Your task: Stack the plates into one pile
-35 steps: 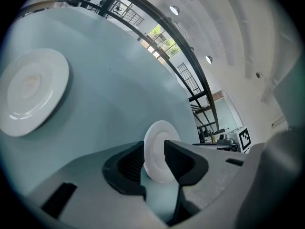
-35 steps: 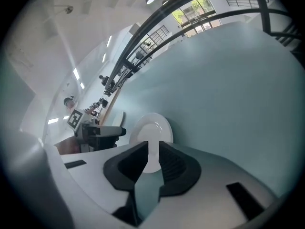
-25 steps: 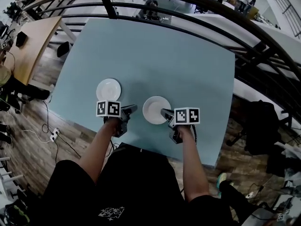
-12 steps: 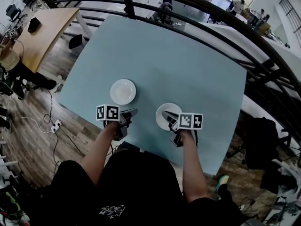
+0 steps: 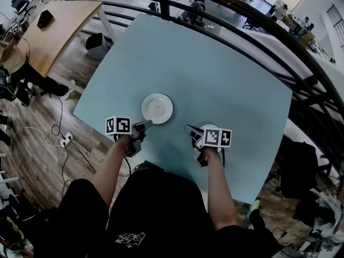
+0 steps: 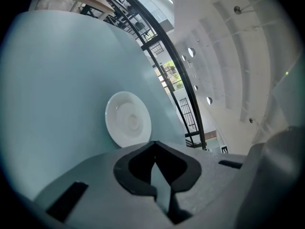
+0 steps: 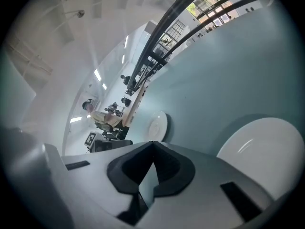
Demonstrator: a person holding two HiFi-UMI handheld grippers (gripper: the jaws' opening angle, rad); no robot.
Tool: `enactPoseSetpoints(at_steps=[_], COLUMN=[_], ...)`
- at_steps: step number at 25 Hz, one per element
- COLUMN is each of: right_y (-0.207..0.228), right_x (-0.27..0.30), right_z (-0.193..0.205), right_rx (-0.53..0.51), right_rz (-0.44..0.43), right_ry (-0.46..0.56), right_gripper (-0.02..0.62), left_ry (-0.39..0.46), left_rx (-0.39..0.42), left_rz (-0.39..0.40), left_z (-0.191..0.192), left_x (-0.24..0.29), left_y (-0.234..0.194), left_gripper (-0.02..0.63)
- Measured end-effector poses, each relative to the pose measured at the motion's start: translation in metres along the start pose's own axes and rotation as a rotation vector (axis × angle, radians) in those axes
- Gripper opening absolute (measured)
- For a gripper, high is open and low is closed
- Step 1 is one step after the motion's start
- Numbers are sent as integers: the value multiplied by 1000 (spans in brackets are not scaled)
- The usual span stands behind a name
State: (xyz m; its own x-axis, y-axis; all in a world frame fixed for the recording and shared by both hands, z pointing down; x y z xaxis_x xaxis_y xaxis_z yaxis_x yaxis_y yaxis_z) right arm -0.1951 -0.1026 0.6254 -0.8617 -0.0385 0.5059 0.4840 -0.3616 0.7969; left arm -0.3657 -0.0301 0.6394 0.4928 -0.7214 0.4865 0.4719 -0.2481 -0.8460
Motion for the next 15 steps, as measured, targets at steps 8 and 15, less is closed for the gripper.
enactPoseSetpoints(at_steps=[8, 15], right_y=[-1, 14], right_x=[30, 50], right_z=[3, 2], right_rx=[20, 48], right_rz=[26, 54], right_ry=[-19, -11], right_gripper=[6, 8], left_ry=[-2, -27], left_rx=[-32, -57], left_rz=[-14, -28], left_z=[-27, -35], left_x=[-7, 3], left_y=[-31, -55], left_gripper=[9, 9])
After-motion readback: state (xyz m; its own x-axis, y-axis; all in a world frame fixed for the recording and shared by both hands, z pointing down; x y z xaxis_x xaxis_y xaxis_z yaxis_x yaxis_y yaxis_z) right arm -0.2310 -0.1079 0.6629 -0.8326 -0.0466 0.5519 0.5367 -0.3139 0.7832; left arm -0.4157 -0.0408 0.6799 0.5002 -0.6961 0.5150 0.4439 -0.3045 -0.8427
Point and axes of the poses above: the fingertips, and each gripper's own axes: x forward along the fingers, y to its right, z out of its underside, the point moved 2 cm from there along -x, backward along the fingers, and after that the axes turned 4 degrees about y, right-handed, at the moved point
